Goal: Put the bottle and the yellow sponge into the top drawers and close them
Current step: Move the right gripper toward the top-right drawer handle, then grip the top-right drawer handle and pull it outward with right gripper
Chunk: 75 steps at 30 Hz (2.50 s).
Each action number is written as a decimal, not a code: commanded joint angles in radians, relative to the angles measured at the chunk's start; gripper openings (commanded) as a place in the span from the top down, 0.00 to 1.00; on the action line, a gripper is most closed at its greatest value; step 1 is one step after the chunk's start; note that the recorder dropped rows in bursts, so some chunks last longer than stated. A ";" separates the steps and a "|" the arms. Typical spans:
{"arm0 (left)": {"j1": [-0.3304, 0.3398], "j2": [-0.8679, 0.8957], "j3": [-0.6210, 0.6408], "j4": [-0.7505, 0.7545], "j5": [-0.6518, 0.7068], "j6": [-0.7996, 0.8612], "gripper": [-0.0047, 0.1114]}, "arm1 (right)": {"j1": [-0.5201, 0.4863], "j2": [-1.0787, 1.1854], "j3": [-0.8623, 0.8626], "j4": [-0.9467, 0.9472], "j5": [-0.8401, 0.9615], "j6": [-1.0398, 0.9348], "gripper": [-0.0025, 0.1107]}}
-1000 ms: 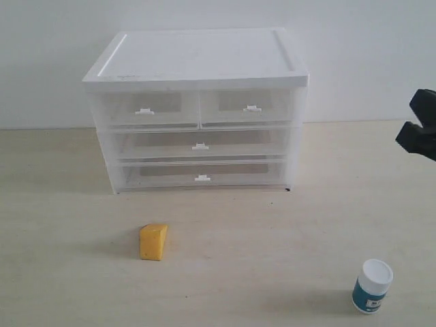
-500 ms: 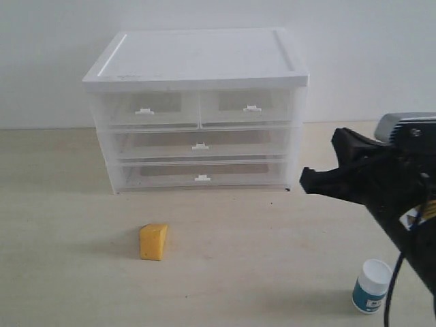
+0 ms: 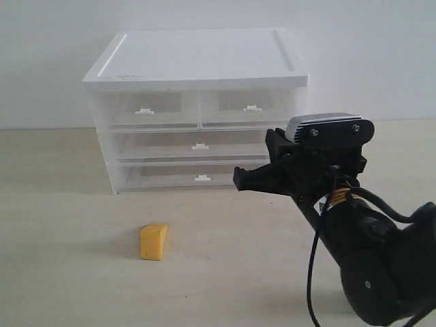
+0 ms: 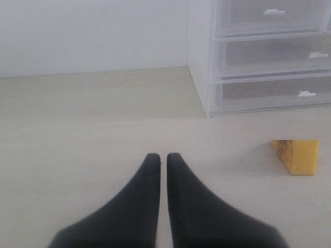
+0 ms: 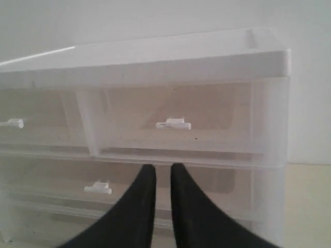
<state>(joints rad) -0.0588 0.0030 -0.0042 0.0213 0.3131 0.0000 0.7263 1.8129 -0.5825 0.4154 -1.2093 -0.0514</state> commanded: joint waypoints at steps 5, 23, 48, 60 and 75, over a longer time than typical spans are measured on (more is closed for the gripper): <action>-0.010 -0.003 0.004 -0.003 -0.008 -0.007 0.92 | 0.001 0.085 -0.106 0.002 -0.012 0.013 0.39; -0.010 -0.003 0.004 -0.003 -0.008 -0.007 0.92 | 0.001 0.234 -0.344 0.165 -0.012 -0.115 0.41; -0.010 -0.003 0.004 -0.003 -0.008 -0.007 0.92 | -0.030 0.325 -0.469 0.181 -0.012 -0.190 0.41; -0.010 -0.003 0.004 -0.003 -0.008 -0.007 0.92 | -0.030 0.325 -0.465 0.181 -0.012 -0.192 0.96; -0.010 -0.003 0.004 -0.003 -0.008 -0.007 0.92 | -0.028 0.255 -0.300 0.176 -0.012 -0.133 0.98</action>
<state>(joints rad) -0.0588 0.0030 -0.0042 0.0213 0.3131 0.0000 0.7051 2.0957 -0.9356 0.5639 -1.2333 -0.2036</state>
